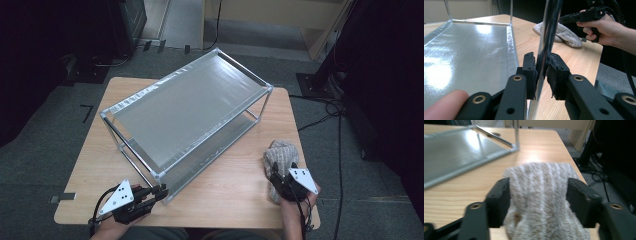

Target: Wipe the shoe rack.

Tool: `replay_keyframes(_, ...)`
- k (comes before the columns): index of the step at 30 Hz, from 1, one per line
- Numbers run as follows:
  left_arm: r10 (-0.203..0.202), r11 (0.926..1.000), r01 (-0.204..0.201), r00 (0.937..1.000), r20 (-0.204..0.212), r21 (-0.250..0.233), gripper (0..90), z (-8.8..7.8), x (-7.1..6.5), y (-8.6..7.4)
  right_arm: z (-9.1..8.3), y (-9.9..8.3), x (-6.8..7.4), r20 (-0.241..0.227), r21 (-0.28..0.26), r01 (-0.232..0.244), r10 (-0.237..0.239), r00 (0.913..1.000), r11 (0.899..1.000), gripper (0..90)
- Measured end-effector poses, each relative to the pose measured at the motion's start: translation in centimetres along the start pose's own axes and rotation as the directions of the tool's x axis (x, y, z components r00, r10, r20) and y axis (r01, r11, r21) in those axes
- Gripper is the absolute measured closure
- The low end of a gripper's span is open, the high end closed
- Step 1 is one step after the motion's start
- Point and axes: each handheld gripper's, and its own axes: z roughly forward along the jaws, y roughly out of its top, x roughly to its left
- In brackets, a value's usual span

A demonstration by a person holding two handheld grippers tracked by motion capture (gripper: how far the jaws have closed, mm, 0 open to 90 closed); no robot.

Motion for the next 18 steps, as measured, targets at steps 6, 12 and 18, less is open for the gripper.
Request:
replay_keyframes(6,-0.023,0.9992,0.025,0.9991,0.036,-0.033,62.0,-0.7,0.2,0.1,-1.8,0.5,3.1,-0.093,-0.031,0.047,-0.050,0.9944,0.998,21.8)
replay_keyframes(12,-0.049,0.9974,0.049,0.9988,-0.003,-0.053,32.1,-1.7,1.2,-0.2,-2.9,0.8,6.5,-0.223,-0.041,0.059,-0.066,0.9725,0.997,8.6)
replay_keyframes(18,-0.085,0.9950,0.081,0.9935,-0.076,-0.059,10.8,-2.9,2.1,-0.5,-3.5,0.0,10.5,-0.396,-0.040,0.095,-0.104,0.9123,0.995,0.0)
